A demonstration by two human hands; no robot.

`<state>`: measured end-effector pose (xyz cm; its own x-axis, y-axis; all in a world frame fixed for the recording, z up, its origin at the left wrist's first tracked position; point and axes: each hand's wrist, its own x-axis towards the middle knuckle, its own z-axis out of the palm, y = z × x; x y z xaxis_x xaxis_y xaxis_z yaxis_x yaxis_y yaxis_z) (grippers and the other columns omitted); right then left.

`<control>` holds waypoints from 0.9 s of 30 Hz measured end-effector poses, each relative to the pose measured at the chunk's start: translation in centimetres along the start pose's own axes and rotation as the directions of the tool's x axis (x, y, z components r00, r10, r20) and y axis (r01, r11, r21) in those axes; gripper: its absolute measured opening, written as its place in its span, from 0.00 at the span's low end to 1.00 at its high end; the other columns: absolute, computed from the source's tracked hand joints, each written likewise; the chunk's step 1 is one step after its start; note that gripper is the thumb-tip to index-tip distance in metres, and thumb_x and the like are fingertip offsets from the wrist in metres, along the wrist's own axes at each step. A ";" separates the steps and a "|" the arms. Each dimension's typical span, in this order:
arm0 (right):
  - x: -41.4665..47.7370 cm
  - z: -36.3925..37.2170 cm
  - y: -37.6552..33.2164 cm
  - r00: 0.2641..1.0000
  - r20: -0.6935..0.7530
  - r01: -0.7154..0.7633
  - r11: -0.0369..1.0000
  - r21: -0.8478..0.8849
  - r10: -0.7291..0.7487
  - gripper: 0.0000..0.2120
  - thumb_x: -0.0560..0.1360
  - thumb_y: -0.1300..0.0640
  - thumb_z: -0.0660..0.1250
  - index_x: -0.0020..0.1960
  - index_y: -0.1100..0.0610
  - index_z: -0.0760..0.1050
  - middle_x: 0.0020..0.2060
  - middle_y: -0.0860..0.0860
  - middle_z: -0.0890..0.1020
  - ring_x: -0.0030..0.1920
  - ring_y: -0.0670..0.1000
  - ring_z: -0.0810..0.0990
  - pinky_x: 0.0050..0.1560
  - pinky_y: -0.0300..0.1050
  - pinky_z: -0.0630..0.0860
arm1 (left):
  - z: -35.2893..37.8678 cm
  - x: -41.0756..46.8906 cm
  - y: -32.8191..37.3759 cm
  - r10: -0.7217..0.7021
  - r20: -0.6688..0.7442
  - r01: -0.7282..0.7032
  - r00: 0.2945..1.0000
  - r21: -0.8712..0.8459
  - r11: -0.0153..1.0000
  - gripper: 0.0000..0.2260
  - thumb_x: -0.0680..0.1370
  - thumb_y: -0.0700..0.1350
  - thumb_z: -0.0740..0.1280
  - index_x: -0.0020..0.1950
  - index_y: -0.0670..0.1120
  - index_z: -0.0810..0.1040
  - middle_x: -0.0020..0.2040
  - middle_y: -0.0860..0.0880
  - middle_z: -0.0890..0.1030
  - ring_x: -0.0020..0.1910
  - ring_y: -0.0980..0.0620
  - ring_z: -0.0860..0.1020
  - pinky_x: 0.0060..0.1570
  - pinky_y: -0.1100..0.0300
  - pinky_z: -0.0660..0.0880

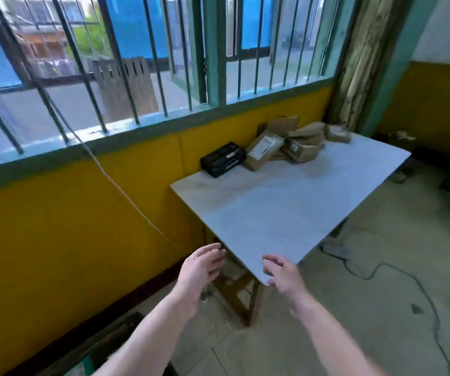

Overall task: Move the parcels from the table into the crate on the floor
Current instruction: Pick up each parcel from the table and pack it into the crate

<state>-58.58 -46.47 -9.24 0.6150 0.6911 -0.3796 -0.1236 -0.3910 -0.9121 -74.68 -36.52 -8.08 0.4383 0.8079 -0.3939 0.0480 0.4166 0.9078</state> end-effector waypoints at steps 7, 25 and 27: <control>7.4 -13.9 -1.8 0.999 -0.038 0.021 1.000 -0.002 -0.021 0.10 0.79 0.58 0.64 0.60 0.57 0.77 0.52 0.50 0.80 0.56 0.50 0.78 0.63 0.50 0.74 | 16.6 5.5 1.5 -0.012 0.081 0.010 0.997 0.023 1.000 0.07 0.80 0.44 0.66 0.56 0.49 0.81 0.51 0.52 0.86 0.53 0.52 0.83 0.54 0.59 0.76; 38.8 -29.6 -12.0 0.999 -0.027 -0.020 0.996 -0.092 0.017 0.13 0.79 0.54 0.64 0.62 0.54 0.77 0.53 0.49 0.80 0.56 0.50 0.78 0.58 0.47 0.77 | 38.9 33.7 6.4 -0.052 0.050 0.055 0.997 -0.047 0.997 0.08 0.80 0.43 0.64 0.58 0.49 0.80 0.53 0.52 0.85 0.54 0.54 0.82 0.52 0.59 0.75; 42.6 -30.9 -13.4 0.999 -0.017 -0.037 0.994 -0.106 0.035 0.12 0.79 0.54 0.64 0.61 0.55 0.77 0.52 0.49 0.80 0.56 0.51 0.78 0.59 0.49 0.76 | 40.7 37.1 7.5 -0.066 0.032 0.068 0.997 -0.052 0.996 0.08 0.80 0.43 0.65 0.58 0.48 0.80 0.54 0.51 0.84 0.54 0.53 0.81 0.54 0.58 0.75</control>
<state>-6.65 -30.60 -8.39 0.6231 0.6666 -0.4091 -0.0629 -0.4787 -0.8757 -21.54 -20.41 -10.02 0.4623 0.7651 -0.4483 0.0313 0.4912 0.8705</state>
